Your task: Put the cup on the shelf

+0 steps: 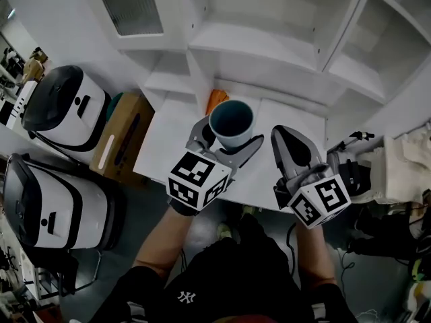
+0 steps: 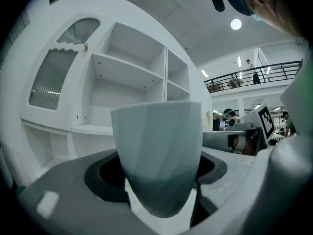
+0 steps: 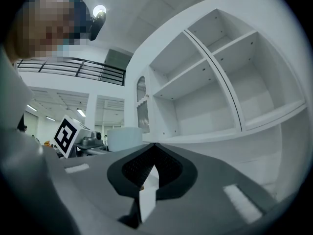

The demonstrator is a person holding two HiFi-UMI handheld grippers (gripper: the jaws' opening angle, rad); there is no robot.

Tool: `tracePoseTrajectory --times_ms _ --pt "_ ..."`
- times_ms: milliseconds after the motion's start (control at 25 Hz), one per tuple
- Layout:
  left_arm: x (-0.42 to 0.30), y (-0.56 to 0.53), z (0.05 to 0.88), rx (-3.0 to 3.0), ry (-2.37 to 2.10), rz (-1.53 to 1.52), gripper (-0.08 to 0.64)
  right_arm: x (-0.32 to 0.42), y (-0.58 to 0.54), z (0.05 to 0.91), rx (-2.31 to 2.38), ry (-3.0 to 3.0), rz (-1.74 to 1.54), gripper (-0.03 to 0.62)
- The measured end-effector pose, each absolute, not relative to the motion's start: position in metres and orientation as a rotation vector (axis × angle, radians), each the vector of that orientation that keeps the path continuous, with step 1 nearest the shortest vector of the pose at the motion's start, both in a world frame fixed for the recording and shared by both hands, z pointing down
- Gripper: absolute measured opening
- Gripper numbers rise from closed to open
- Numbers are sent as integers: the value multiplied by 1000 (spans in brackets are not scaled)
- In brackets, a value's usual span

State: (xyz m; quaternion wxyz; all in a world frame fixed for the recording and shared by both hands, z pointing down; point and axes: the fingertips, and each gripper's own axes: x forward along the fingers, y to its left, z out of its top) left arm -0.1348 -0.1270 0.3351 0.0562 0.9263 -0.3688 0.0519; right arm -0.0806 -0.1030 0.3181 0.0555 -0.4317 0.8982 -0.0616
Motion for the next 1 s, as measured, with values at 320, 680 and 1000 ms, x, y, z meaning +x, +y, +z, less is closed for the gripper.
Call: tracePoseTrajectory --times_ms 320,680,1000 --pt "-112 -203 307 2841 -1144 170 384 -68 -163 294 -1256 2714 -132 14" --pt "-82 -289 280 2842 -1202 170 384 -39 -222 274 -1204 2710 -100 14" --pt "-64 -347 262 2829 -1279 151 384 -22 -259 268 -1158 2712 -98 14"
